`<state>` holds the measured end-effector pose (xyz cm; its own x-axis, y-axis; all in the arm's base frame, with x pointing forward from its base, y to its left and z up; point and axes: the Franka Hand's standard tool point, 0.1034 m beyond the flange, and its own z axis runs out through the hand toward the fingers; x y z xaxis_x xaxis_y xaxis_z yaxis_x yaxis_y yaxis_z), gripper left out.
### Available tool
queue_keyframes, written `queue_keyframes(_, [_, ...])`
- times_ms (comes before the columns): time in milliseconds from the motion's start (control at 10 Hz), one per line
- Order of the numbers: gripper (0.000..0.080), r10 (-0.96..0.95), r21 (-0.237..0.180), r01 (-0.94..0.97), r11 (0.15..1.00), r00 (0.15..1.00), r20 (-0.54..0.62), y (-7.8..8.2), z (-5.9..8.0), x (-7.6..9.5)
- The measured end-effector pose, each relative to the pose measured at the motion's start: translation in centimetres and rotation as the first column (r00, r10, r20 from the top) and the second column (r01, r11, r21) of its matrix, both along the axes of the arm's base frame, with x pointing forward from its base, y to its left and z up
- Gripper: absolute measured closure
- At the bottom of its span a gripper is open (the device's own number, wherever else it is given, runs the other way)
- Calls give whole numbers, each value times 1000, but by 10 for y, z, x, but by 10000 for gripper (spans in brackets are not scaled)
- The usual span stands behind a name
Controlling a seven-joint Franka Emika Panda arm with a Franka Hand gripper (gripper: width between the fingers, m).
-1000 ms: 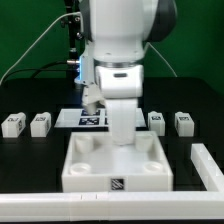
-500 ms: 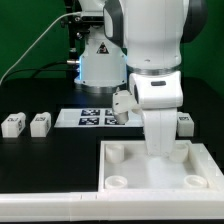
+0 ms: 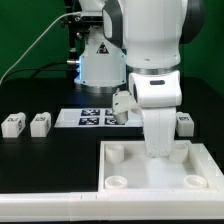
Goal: Assemble one leg
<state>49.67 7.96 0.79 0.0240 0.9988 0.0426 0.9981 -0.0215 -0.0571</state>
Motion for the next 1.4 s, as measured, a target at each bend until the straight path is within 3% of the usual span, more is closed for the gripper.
queue_keyframes(200, [353, -1, 0, 1, 1000, 1000, -1, 0, 0, 0])
queue_keyframes(300, [353, -1, 0, 1, 1000, 1000, -1, 0, 0, 0])
queue_keyframes(400, [194, -1, 0, 1, 1000, 1000, -1, -1, -1, 0])
queue_keyframes(500, [163, -1, 0, 1, 1000, 1000, -1, -1, -1, 0])
queue_keyframes(1100, [150, -9, 0, 9, 1000, 1000, 0, -3, 0, 0])
queue_keyframes(1200, [150, -53, -7, 53, 999, 999, 14, -8, 10, 3])
queue_keyframes(1400, [150, -137, -16, 138, 990, 990, 40, 5, 35, 0])
